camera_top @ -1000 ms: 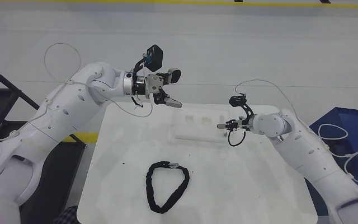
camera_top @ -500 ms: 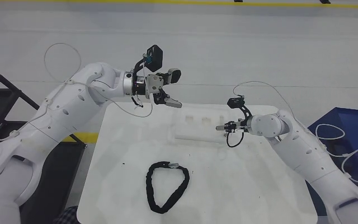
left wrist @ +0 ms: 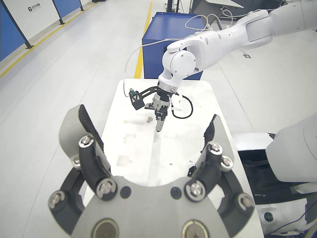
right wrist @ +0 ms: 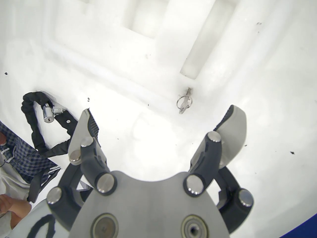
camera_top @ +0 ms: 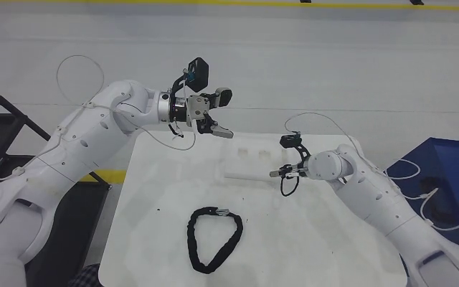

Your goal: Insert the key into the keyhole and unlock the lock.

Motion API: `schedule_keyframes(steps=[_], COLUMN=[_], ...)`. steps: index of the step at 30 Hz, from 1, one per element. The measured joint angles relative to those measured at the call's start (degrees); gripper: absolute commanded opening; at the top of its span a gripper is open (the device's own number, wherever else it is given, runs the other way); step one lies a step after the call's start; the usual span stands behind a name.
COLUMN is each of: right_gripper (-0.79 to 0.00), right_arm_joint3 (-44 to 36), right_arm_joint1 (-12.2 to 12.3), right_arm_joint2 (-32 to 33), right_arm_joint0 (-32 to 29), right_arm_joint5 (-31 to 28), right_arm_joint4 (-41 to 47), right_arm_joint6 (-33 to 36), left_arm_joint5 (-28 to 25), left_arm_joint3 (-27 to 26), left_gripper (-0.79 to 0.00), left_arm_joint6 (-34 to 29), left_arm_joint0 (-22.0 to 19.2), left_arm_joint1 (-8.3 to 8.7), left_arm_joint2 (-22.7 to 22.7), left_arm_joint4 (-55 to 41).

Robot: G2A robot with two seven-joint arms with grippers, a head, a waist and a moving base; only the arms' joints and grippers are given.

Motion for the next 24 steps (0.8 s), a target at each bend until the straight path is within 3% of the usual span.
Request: schedule_keyframes(steps=[3, 4, 5, 9, 17, 24], right_gripper=[-0.031, -0.166, -0.24, -0.397, -0.551, -0.622], right_arm_joint3=[0.6, 0.8, 1.0, 1.9, 2.7, 4.1], right_arm_joint1=[-0.8, -1.0, -1.2, -2.1, -3.0, -3.6], right_arm_joint2=[-0.9, -1.1, -1.3, -1.8, -1.8, -1.3], right_arm_joint0=[0.5, 0.7, 0.9, 1.4, 1.7, 1.7], right_arm_joint5=[2.0, 2.6, 3.3, 5.2, 8.0, 8.7], right_arm_joint4=[-1.0, -1.1, -1.3, -2.0, -3.9, -5.0], right_arm_joint6=[0.9, 1.3, 1.7, 2.1, 2.9, 3.5], left_arm_joint5=[0.0, 0.0, 0.0, 0.0, 0.0, 0.0], left_arm_joint3=[0.0, 0.0, 0.0, 0.0, 0.0, 0.0], left_gripper=[0.0, 0.0, 0.0, 0.0, 0.0, 0.0], left_arm_joint6=[0.0, 0.0, 0.0, 0.0, 0.0, 0.0], left_arm_joint0=[0.0, 0.0, 0.0, 0.0, 0.0, 0.0], left_arm_joint1=[0.0, 0.0, 0.0, 0.0, 0.0, 0.0], left_arm_joint2=[0.0, 0.0, 0.0, 0.0, 0.0, 0.0], left_arm_joint4=[0.0, 0.0, 0.0, 0.0, 0.0, 0.0])
